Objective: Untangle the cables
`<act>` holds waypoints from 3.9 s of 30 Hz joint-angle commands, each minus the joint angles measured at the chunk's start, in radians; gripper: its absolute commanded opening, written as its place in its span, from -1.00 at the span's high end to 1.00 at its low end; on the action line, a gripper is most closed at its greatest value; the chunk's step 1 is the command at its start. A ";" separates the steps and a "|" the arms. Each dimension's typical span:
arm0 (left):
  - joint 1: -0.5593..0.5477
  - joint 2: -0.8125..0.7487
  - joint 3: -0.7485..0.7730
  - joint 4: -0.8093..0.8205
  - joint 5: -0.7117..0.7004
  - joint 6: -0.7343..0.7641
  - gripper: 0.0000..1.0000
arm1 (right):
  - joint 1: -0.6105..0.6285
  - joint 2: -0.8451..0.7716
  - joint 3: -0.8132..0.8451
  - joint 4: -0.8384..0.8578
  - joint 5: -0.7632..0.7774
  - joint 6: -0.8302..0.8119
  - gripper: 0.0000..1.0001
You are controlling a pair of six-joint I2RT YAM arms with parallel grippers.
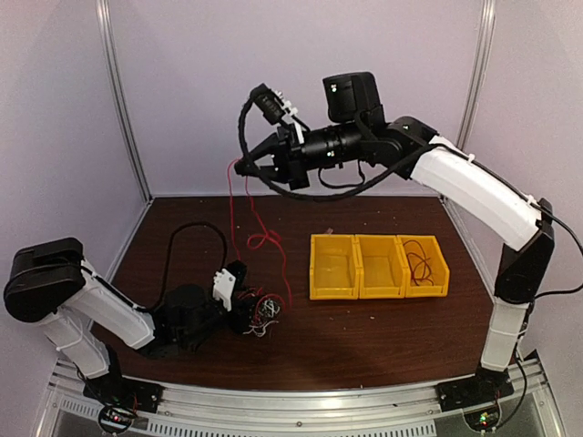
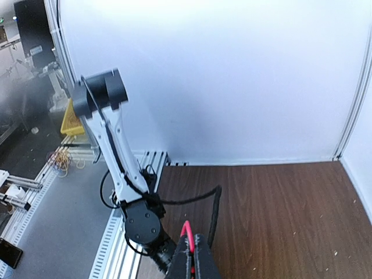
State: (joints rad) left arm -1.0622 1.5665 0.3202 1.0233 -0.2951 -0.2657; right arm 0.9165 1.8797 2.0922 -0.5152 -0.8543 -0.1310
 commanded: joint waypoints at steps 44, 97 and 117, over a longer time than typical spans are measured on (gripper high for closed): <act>-0.033 -0.552 0.118 -0.515 0.087 0.094 -0.40 | -0.156 -0.172 -0.006 0.105 -0.018 0.084 1.00; -0.035 -0.365 0.941 -0.964 -0.017 0.217 1.00 | -0.189 -0.274 -0.802 0.456 -0.156 0.029 -0.33; -0.034 -0.392 0.981 -0.967 0.055 0.170 1.00 | -0.137 -0.153 -0.758 0.629 -0.193 0.130 -0.27</act>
State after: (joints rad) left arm -1.0950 1.1881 1.2591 0.0292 -0.2699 -0.0780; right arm 0.7753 1.6997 1.2984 0.0326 -1.0340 -0.0479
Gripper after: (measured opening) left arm 0.011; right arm 0.658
